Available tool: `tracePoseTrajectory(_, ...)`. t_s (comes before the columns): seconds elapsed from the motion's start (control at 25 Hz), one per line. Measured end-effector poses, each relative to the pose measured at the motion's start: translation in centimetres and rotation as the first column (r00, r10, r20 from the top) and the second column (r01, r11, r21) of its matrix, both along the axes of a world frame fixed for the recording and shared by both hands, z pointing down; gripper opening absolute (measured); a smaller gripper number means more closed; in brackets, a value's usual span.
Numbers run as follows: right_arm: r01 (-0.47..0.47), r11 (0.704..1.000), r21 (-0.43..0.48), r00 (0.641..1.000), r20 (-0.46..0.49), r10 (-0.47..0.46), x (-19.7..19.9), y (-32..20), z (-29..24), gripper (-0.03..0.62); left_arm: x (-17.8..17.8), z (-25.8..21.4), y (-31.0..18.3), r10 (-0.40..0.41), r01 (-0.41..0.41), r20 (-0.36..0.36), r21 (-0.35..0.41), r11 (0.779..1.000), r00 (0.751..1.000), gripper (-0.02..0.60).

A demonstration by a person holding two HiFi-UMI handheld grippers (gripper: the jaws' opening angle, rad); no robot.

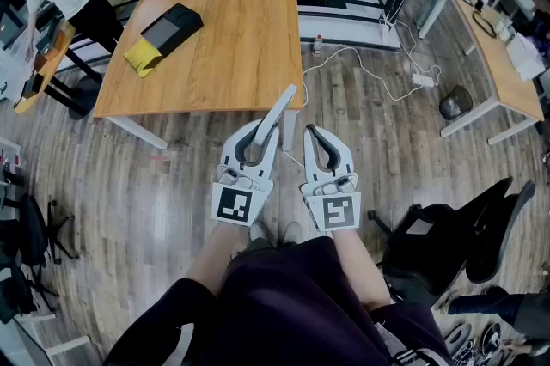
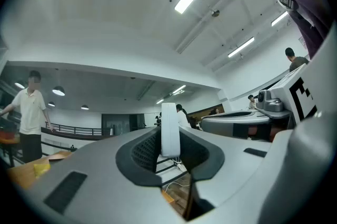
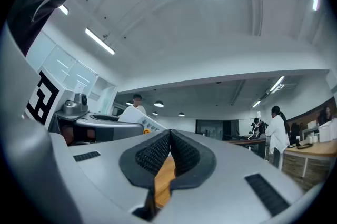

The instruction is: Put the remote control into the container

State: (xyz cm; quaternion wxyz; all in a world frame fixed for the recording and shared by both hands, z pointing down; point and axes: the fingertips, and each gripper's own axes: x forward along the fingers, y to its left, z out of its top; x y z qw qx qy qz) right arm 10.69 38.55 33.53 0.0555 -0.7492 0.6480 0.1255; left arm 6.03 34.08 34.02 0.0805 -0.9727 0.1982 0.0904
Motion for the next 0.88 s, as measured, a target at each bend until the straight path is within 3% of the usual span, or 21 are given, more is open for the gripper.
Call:
tracePoseTrajectory(0.4,0.053,0.999,-0.006,0.999,0.004,-0.053,0.6,0.5,0.7,0.018,0.6,0.1,0.8,-0.039,0.039,-0.002,0.019,0.999,0.999,0.081)
tracePoseTrajectory(0.88,0.071,0.997,-0.015,0.997,0.007,-0.071,1.8,-4.9,2.5,0.018,1.8,1.7,-4.4,-0.058,0.058,0.014,0.019,0.998,0.998,0.081)
